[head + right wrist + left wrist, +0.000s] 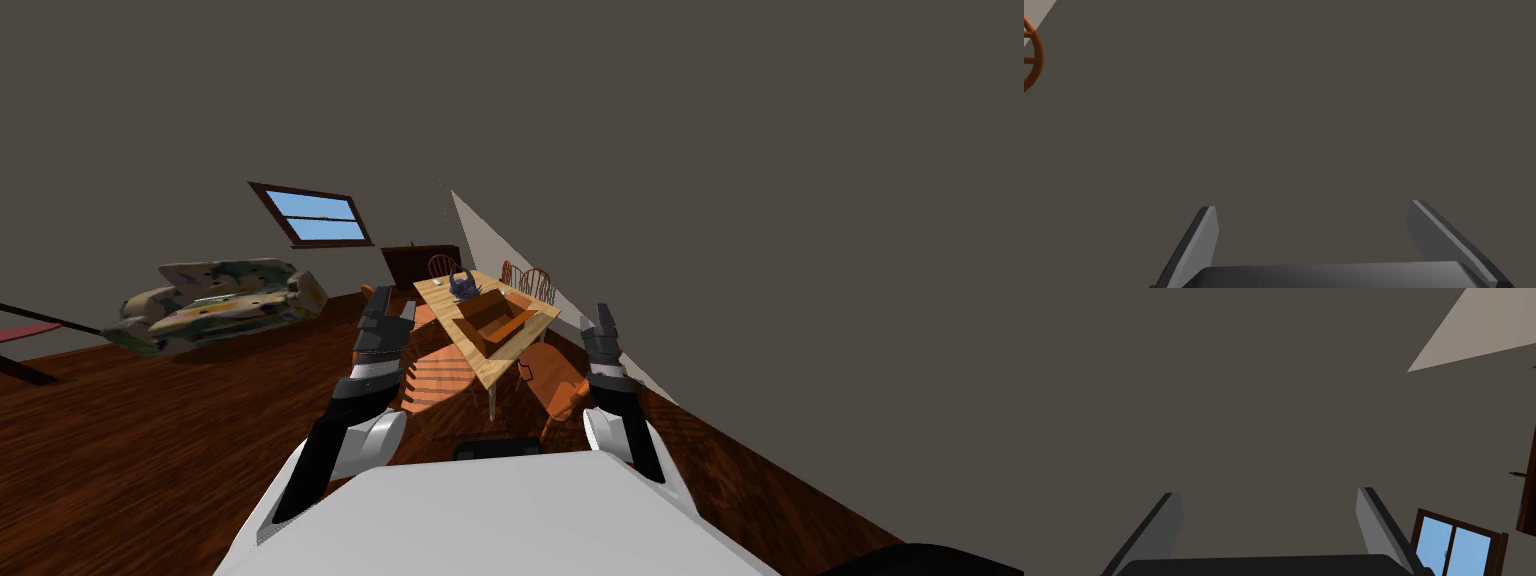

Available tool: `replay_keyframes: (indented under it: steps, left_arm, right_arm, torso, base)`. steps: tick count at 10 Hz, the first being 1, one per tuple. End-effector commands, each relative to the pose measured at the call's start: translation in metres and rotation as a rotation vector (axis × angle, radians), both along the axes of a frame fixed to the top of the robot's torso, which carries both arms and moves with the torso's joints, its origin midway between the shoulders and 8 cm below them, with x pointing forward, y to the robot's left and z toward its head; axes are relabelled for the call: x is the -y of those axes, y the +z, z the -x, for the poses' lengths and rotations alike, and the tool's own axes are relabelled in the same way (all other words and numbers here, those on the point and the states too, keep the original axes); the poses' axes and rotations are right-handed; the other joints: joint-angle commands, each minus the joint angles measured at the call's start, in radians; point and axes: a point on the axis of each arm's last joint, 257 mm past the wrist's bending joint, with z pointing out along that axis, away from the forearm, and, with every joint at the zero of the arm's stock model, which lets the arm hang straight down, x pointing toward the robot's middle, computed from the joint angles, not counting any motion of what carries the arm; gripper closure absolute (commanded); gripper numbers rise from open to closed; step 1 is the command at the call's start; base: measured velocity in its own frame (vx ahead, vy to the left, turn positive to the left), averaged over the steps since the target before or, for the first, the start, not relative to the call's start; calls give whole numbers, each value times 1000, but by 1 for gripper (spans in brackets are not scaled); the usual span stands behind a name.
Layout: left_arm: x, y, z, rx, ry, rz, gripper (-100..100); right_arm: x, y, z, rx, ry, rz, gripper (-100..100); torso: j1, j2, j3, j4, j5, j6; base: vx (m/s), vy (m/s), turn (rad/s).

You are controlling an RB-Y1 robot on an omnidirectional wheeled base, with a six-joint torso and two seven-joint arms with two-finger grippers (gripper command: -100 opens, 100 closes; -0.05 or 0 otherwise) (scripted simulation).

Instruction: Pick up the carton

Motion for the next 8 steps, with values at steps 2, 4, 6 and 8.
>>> replay_keyframes:
  steps: [2,4,6,8]
  left_arm:
    - [0,0,0,0,0,0,0]
    - [0,0,0,0,0,0,0]
    - [0,0,0,0,0,0,0]
    - [0,0,0,0,0,0,0]
  right_arm:
    - [-12,-9,-6,-29,18,105,-100]
    - [-21,-18,-11,-52,26,197,-100]
    - [-32,-30,-15,-77,31,307,-100]
    - [-43,-45,-19,-100,36,433,-100]
  torso:
    - [0,0,0,0,0,0]
    - [1,1,0,0,0,0]
    - [1,1,0,0,0,0]
    - [1,1,0,0,0,0]
  base:
    - [-8,10,77]
    - [-11,16,76]
    - [-10,20,114]
    - [-15,21,120]
